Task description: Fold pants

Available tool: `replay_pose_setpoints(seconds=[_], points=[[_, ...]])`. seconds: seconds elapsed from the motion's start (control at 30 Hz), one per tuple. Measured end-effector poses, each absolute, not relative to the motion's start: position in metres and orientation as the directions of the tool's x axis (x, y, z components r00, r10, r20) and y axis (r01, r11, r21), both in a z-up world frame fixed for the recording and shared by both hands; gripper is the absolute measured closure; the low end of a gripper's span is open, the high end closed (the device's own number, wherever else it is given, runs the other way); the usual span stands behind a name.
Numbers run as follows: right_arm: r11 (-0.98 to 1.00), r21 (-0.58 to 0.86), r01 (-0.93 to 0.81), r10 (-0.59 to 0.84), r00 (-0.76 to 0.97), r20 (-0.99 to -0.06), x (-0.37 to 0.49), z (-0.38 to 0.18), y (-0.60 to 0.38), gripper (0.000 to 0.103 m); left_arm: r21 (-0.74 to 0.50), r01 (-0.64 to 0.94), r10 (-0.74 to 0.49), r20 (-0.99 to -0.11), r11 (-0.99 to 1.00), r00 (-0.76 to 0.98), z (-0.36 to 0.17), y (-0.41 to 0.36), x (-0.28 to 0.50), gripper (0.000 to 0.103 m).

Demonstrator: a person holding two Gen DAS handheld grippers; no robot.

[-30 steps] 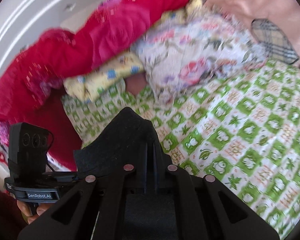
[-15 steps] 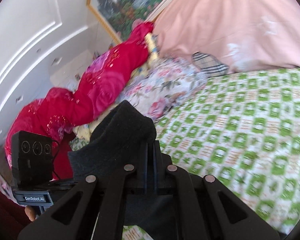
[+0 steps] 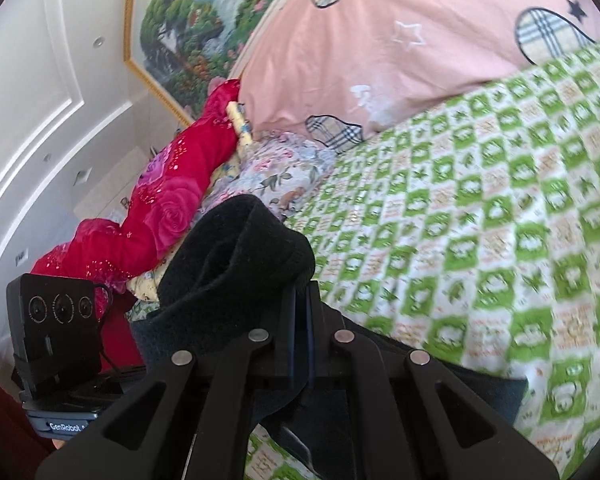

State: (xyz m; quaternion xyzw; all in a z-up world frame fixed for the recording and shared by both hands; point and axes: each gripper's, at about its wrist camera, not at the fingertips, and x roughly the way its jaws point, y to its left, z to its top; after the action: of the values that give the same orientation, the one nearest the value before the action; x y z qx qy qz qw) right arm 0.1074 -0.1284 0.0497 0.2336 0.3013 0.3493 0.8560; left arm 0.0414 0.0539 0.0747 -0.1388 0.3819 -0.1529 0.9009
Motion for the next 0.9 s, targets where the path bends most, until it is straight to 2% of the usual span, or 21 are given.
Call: replay_pose_setpoints(seconds=[0.3,0.63,0.7,0.8,0.87,0.9], points=[[0.671,0.627,-0.396,0.707,0.596,-0.381,0.097,0.027,-0.16,0.098,-0.315,0.22,-0.382,-0.688,0.923,0.617,0.05,0.019,0.047,0.089],[0.747,0.594,-0.299,0.628,0.611,-0.482,0.09,0.006,-0.176,0.098,-0.266,0.251,-0.364,-0.727,0.931,0.582,0.021,-0.003,0.054,0.088],[0.777,0.567,-0.274,0.592,0.626,-0.507,0.086,0.005,-0.176,0.097,-0.258,0.264,-0.367,-0.728,0.929,0.579,0.019,-0.007,0.054,0.085],[0.815,0.53,-0.234,0.539,0.643,-0.544,0.081,0.003,-0.179,0.097,-0.258,0.282,-0.378,-0.731,0.924,0.569,0.015,-0.01,0.054,0.075],[0.841,0.505,-0.192,0.49,0.666,-0.563,0.075,0.004,-0.184,0.097,-0.287,0.301,-0.412,-0.723,0.909,0.554,0.014,-0.011,0.055,0.053],[0.848,0.501,-0.175,0.474,0.673,-0.567,0.073,0.004,-0.187,0.097,-0.303,0.307,-0.428,-0.718,0.902,0.549,0.014,-0.011,0.054,0.049]])
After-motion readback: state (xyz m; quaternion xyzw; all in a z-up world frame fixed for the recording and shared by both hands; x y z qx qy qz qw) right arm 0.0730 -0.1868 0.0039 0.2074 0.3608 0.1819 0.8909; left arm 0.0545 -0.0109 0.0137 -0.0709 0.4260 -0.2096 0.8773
